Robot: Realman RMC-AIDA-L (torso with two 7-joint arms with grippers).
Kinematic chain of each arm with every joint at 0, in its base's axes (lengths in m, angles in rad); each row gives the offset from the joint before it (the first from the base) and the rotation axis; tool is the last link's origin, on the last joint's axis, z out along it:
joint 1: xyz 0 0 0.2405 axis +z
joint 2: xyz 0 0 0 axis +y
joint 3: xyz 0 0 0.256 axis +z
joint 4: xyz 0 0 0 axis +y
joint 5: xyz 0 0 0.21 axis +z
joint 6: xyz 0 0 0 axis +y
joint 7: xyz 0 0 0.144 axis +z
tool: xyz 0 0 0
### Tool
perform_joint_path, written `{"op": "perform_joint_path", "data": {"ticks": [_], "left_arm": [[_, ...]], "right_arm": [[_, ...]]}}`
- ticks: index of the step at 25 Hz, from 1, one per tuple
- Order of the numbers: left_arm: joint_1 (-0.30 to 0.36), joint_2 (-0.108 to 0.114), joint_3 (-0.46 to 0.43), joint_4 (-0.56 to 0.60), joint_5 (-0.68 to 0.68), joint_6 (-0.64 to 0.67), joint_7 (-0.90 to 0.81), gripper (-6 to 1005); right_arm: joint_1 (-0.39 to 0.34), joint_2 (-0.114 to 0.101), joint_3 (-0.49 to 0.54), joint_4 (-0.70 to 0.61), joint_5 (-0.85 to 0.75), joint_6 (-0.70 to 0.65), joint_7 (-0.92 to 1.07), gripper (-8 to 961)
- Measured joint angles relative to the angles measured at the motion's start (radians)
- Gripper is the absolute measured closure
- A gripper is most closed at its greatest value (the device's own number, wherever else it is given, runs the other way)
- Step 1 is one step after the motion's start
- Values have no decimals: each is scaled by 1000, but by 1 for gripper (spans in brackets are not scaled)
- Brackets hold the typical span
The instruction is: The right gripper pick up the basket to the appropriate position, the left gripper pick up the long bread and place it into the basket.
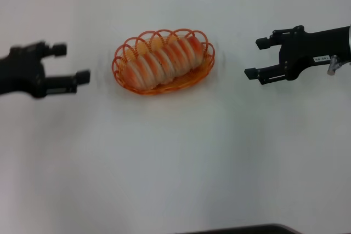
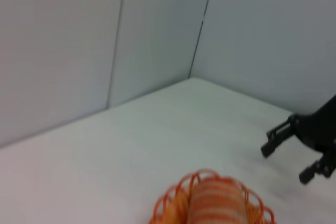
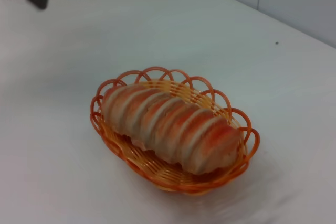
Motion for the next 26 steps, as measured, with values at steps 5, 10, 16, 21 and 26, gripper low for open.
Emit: {"op": "perform_joint_path", "data": {"ticks": [5, 10, 16, 21, 26], "left_arm": [[91, -6, -13, -28, -3, -9, 87, 58], [113, -22, -15, -61, 3, -18, 141, 61], [116, -25, -17, -80, 22, -36, 174, 61], [117, -25, -23, -78, 22, -37, 175, 61], [117, -25, -24, -77, 17, -37, 175, 61]], "right_arm": [[1, 0, 0, -1, 1, 1, -7, 100], [3, 0, -1, 0, 1, 6, -10, 101], [-1, 0, -1, 0, 3, 8, -10, 101], [-4, 0, 0, 6, 14, 10, -11, 101], [-3, 0, -1, 10, 15, 10, -12, 101]]}}
